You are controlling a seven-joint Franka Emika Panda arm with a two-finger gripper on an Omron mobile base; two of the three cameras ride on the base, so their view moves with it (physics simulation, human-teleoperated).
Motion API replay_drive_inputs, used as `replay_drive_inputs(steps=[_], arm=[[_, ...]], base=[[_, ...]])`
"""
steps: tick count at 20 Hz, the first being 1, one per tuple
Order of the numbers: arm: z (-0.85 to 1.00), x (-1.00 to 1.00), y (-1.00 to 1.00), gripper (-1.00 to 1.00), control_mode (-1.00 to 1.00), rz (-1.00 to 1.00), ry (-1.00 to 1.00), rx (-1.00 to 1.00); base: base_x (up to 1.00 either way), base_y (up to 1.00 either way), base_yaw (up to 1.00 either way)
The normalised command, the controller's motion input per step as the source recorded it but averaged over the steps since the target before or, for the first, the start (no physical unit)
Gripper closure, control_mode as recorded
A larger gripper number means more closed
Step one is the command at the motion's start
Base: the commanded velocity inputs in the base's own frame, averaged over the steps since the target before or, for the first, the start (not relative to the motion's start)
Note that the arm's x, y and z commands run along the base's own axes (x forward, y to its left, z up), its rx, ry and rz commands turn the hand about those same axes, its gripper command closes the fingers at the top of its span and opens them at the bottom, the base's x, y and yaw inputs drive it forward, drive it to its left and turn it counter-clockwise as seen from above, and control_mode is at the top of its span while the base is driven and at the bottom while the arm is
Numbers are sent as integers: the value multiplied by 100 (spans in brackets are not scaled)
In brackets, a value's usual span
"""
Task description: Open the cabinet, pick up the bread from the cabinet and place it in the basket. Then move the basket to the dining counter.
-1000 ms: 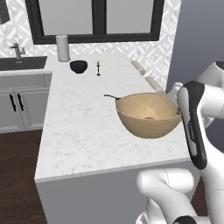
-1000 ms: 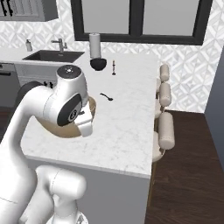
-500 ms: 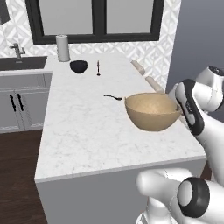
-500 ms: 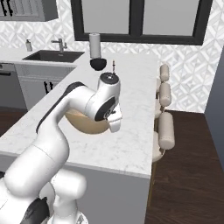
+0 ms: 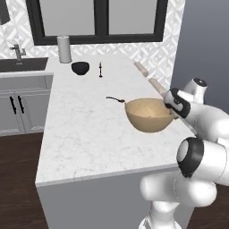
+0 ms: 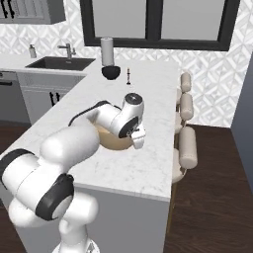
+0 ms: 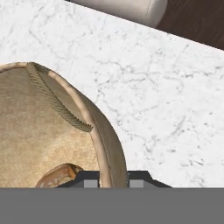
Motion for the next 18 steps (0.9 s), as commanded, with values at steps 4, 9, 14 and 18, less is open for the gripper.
replay_drive_inputs(steps=[4,9,14,18], arm=[[-57,93,-23,100,-100,-7,0,0],[-50,69,-25,100,-100,-4,0,0],[-35,48,-19,100,-100,-1,0,0],[-18,24,-22,100,-100,0,0,0]], base=[[0,0,0],[0,0,0],[0,0,0],[0,0,0]])
